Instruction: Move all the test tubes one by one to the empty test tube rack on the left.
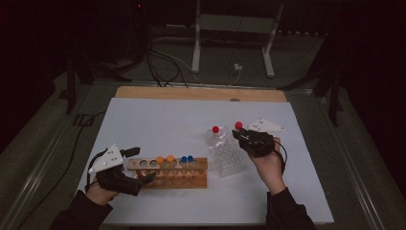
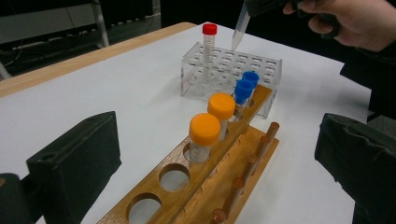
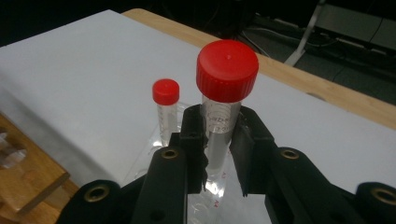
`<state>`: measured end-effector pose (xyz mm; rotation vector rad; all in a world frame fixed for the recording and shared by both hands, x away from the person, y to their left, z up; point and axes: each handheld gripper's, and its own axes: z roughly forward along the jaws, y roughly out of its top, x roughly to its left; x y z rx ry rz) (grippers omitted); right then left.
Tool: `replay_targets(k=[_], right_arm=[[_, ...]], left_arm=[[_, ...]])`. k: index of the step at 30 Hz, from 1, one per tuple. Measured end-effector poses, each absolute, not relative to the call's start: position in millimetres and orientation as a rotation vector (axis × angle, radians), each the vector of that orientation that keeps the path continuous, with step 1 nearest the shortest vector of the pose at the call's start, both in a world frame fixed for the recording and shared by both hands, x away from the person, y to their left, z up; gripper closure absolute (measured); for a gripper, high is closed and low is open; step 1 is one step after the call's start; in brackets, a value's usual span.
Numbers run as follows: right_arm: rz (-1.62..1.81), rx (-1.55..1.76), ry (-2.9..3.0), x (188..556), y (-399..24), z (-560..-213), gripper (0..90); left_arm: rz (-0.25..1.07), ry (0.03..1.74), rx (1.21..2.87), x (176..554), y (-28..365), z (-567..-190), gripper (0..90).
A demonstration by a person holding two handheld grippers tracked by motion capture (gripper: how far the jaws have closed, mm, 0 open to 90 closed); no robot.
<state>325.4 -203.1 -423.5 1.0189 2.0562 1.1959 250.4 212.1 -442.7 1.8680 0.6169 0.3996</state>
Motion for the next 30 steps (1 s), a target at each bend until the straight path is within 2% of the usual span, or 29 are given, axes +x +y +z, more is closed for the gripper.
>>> replay_targets(k=[11, 30], right_arm=[[1.225, 0.958, 2.077, 308, -198, -407, 74.9], [1.26, 0.867, 2.216, 276, -182, -403, 74.9]], left_arm=[[0.398, 0.608, 1.87, 249, 211, -441, 1.1], [0.376, 0.61, 1.87, 243, 203, -433, 1.1]])
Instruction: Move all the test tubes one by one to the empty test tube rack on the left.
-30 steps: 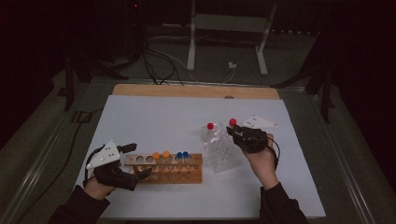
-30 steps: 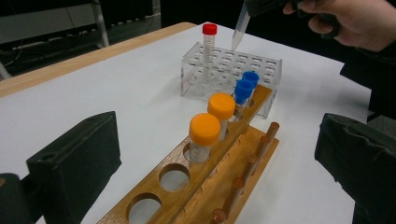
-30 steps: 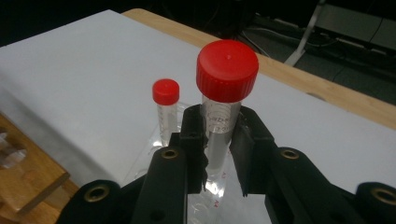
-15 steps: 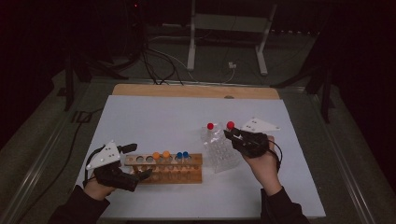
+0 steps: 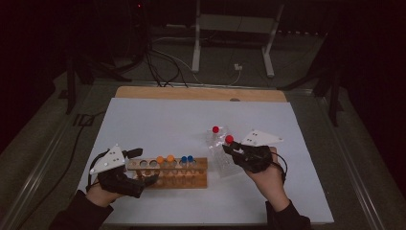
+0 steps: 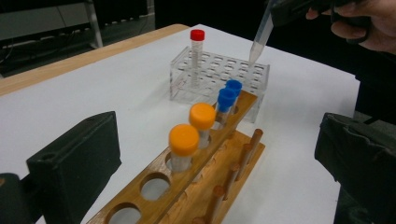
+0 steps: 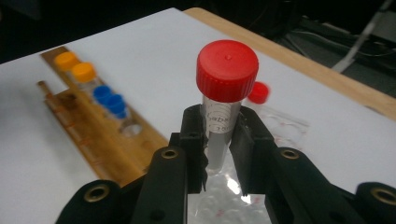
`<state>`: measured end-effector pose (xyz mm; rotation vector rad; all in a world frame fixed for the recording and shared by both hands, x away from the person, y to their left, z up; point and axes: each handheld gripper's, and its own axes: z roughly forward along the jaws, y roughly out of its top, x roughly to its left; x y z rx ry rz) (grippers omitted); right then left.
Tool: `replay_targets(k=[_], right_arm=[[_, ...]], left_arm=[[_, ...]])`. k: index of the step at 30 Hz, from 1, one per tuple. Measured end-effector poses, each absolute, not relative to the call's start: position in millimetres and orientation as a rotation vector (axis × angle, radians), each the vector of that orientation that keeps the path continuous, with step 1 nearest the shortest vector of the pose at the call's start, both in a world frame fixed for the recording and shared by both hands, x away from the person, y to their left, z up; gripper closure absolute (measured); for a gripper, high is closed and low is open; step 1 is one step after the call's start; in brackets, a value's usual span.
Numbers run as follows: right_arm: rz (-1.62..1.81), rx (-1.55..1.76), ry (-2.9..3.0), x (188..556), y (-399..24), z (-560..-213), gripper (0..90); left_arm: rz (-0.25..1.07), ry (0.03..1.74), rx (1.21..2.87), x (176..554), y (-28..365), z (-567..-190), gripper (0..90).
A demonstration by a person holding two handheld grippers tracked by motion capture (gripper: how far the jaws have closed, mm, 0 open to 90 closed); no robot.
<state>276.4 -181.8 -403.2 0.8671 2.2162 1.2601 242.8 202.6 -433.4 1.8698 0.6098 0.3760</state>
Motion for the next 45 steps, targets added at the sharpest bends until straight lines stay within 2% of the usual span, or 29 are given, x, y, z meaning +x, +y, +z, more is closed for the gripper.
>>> replay_targets(k=[20, 31, 39, 45], right_arm=[[1.222, 0.737, 2.461, 248, -144, -438, 74.9], [1.237, 0.668, 2.53, 237, -127, -446, 74.8], [1.249, 0.633, 2.539, 231, -120, -447, 74.8], [1.246, 0.608, 2.562, 227, -112, -449, 74.8]], left_arm=[[0.353, 0.566, 1.884, 233, 189, -427, 1.2], [0.335, 0.506, 1.888, 221, 171, -422, 2.0], [0.286, 0.476, 1.87, 211, 151, -421, 6.8], [0.304, 0.475, 1.854, 209, 143, -423, 17.3]])
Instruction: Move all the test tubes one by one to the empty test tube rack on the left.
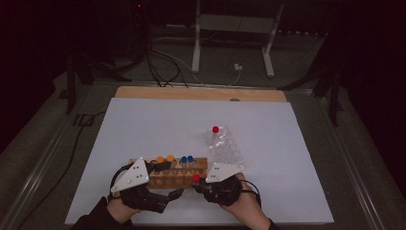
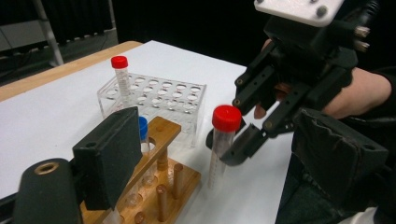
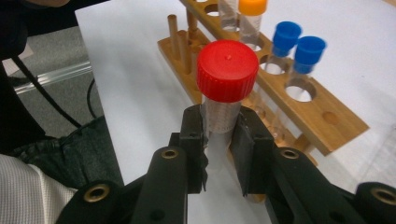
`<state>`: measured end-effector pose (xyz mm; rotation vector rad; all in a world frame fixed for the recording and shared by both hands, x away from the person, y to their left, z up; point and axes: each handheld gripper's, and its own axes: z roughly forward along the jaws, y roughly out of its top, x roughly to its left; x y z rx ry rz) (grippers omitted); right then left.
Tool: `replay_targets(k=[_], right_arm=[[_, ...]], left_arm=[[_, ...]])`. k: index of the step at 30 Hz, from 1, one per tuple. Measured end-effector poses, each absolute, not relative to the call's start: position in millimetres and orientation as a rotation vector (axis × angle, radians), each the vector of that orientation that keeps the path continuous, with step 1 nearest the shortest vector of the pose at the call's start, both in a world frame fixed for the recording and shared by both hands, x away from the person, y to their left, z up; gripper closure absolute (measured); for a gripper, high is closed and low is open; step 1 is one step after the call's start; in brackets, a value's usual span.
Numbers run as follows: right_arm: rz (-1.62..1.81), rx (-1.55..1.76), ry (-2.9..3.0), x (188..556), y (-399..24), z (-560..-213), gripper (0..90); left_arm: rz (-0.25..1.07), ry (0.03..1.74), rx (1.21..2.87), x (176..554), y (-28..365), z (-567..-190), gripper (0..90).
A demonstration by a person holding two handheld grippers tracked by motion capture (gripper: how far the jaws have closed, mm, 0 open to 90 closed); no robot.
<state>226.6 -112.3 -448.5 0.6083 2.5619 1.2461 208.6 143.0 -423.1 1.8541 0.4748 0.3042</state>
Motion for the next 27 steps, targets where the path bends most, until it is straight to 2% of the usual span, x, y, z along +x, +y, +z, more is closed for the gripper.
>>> replay_targets(k=[2, 6, 14, 20, 27], right_arm=[[1.245, 0.604, 2.567, 226, -110, -449, 74.8], [1.241, 0.586, 2.576, 225, -108, -450, 74.8], [1.236, 0.585, 2.586, 223, -105, -451, 74.8], [1.237, 0.586, 2.589, 223, -105, -451, 74.8], [1.236, 0.578, 2.592, 222, -105, -450, 74.8]], left_arm=[[0.306, 0.47, 1.856, 209, 141, -424, 24.2], [0.302, 0.453, 1.861, 211, 139, -426, 31.0], [0.273, 0.443, 1.894, 214, 128, -432, 35.4], [0.26, 0.422, 1.902, 217, 123, -437, 48.0], [0.274, 0.385, 1.92, 218, 117, -442, 57.4]])
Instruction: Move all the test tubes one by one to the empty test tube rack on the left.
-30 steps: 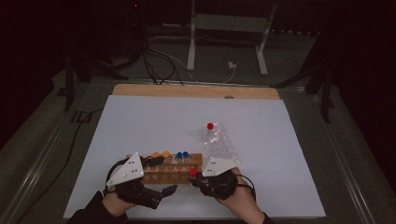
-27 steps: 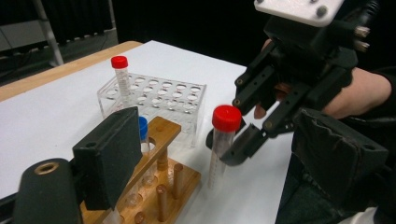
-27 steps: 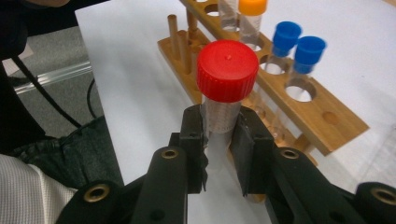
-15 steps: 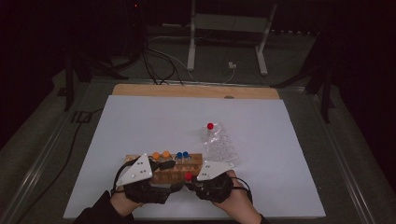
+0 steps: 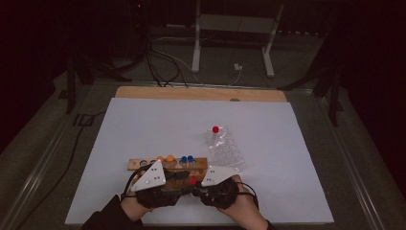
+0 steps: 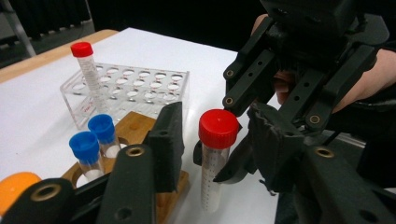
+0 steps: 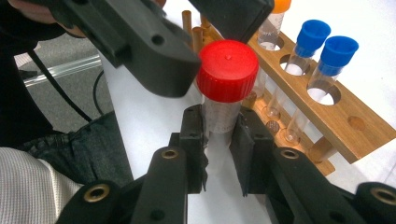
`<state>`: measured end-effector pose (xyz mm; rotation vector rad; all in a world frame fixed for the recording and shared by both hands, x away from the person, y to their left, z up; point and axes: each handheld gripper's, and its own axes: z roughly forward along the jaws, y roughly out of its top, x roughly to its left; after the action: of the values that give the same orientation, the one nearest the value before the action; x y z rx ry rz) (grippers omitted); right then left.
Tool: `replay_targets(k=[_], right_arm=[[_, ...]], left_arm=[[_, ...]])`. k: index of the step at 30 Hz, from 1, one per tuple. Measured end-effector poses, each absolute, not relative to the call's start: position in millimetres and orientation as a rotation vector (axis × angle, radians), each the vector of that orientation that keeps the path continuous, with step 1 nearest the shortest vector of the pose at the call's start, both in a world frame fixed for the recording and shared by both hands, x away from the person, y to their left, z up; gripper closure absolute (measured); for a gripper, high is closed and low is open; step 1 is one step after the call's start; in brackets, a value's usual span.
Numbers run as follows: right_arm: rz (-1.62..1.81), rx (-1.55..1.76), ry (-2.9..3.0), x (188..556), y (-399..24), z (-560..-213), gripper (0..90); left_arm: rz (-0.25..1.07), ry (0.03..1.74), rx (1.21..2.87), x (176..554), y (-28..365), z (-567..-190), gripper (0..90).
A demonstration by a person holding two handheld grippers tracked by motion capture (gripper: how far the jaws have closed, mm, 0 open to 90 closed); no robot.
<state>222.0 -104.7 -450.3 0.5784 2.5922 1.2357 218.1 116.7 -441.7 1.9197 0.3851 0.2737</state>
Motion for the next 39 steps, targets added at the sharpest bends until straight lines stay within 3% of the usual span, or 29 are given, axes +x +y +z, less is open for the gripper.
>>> replay_targets(k=[11, 34, 39], right_arm=[[1.237, 0.557, 2.601, 219.1, -101.5, -450.3, 74.8], [1.248, 0.567, 2.599, 221.0, -101.9, -452.8, 74.3], [1.255, 0.575, 2.573, 221.0, -102.5, -452.6, 67.3]], left_arm=[[0.253, 0.336, 1.942, 220.3, 113.7, -445.3, 68.9], [0.258, 0.356, 1.968, 222.0, 111.0, -446.5, 72.0], [0.257, 0.355, 1.968, 222.5, 113.0, -444.9, 72.0]])
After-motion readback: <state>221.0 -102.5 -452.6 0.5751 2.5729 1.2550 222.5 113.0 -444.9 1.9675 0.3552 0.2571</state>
